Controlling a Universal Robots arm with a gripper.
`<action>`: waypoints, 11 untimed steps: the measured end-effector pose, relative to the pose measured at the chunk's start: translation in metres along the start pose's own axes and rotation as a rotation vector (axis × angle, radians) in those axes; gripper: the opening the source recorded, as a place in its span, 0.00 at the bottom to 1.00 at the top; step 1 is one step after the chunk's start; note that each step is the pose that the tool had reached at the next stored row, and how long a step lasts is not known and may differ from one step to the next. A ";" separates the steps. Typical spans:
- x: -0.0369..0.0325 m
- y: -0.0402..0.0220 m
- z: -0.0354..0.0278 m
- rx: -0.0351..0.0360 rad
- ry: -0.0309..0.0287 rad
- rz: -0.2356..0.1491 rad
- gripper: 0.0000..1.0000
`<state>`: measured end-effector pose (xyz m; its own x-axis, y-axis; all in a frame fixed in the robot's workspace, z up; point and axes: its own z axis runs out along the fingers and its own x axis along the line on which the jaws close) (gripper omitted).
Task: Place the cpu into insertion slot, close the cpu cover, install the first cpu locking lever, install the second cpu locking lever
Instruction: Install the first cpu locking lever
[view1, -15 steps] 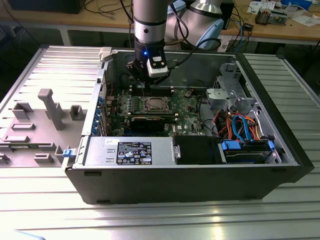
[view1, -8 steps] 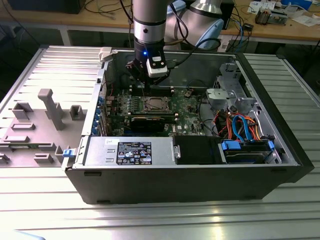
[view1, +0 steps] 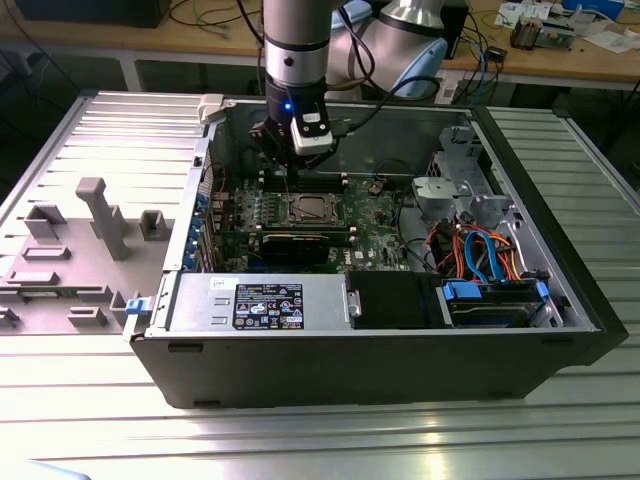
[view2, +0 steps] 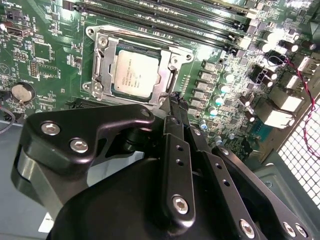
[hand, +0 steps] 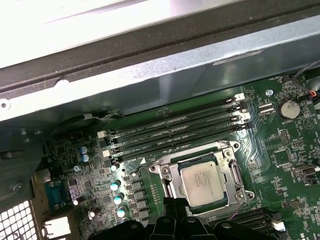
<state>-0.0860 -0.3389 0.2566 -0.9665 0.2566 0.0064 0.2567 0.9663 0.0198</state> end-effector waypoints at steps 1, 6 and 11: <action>0.0000 0.0000 0.0000 0.0003 0.0005 -0.022 0.11; 0.0061 -0.0016 0.0002 0.0002 0.0004 -0.069 0.11; 0.0128 -0.0034 0.0004 0.0003 -0.0001 -0.118 0.11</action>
<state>-0.0992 -0.3389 0.2563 -0.9900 0.1413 0.0040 0.1414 0.9898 0.0201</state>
